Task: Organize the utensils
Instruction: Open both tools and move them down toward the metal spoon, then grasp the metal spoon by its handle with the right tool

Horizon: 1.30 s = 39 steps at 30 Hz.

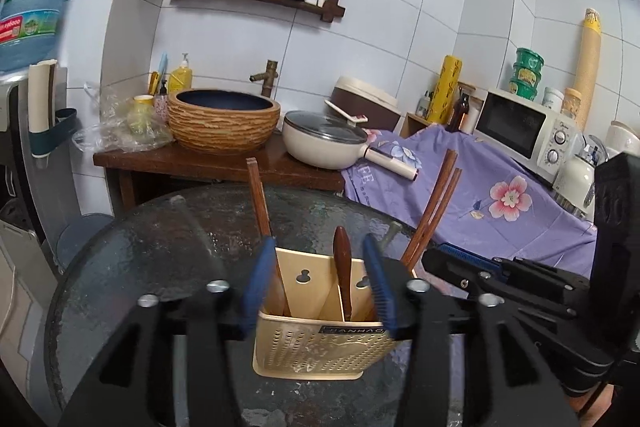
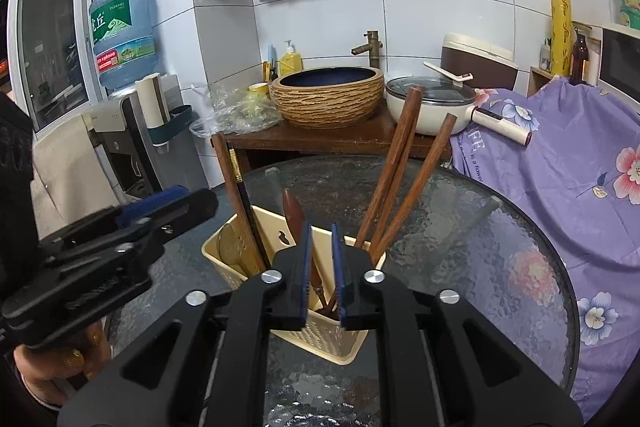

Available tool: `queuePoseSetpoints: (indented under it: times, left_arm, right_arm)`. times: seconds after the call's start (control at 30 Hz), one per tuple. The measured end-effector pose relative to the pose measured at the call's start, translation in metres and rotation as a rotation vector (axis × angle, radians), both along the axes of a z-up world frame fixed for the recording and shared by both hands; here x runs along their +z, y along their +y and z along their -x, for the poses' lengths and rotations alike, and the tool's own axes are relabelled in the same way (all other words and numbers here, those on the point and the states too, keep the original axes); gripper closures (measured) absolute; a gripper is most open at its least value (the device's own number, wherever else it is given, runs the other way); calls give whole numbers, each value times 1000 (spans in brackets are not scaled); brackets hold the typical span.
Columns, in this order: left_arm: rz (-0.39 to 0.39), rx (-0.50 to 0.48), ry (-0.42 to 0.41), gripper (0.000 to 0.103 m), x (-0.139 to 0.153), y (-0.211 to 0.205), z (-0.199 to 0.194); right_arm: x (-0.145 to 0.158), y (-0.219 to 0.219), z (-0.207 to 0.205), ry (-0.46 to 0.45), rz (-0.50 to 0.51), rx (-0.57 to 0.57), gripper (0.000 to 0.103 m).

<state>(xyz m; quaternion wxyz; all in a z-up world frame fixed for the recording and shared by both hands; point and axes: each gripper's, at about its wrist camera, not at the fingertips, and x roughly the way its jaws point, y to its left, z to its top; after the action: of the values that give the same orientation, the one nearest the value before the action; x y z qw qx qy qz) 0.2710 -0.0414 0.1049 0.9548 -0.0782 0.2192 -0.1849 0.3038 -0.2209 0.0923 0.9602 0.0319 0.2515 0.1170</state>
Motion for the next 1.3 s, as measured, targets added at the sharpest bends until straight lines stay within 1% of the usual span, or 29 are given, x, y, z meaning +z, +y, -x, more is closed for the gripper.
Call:
queuePoseSetpoints:
  times: [0.03, 0.07, 0.1, 0.17, 0.23, 0.27, 0.37, 0.47, 0.53, 0.6, 0.7, 0.83, 0.9, 1.17, 1.3]
  left_arm:
    - [0, 3, -7, 50, 1, 2, 2]
    - [-2, 5, -12, 46, 2, 5, 6]
    - [-4, 6, -14, 43, 2, 6, 8]
    - [-4, 17, -8, 31, 1, 15, 16]
    - [5, 30, 10, 22, -3, 25, 22]
    - [11, 36, 19, 20, -5, 29, 25]
    - [4, 43, 66, 16, -18, 40, 31]
    - [-23, 50, 118, 14, -34, 49, 39]
    - [-46, 54, 138, 12, -43, 53, 45]
    - [-76, 61, 149, 12, -52, 57, 53]
    - [-121, 93, 160, 11, -66, 64, 63]
    - [-140, 92, 222, 10, -87, 75, 71]
    - [-152, 99, 236, 10, -94, 78, 76]
    - [-192, 99, 286, 10, -120, 84, 88]
    - [-215, 101, 297, 11, -129, 83, 93]
  right_arm:
    - [0, -2, 4, -13, -1, -9, 64]
    - [0, -2, 6, -23, -1, -15, 51]
    - [0, -3, 12, -38, 3, -19, 51]
    - [-2, -3, 21, -46, 14, -14, 49]
    - [-5, -2, 29, -44, 13, -3, 43]
    - [-9, -1, 35, -38, 13, 4, 41]
    - [-21, 5, 47, -4, 21, 24, 41]
    - [-35, 10, 57, 35, 17, 49, 41]
    - [-48, 14, 65, 74, 15, 67, 40]
    - [-64, 19, 74, 116, 20, 83, 40]
    - [-85, 25, 87, 163, 27, 76, 40]
    - [-109, 33, 99, 216, 20, 87, 40]
    - [-119, 39, 102, 241, 25, 94, 40]
    - [-139, 64, 113, 277, 50, 120, 40]
    - [-154, 79, 115, 316, 72, 138, 40]
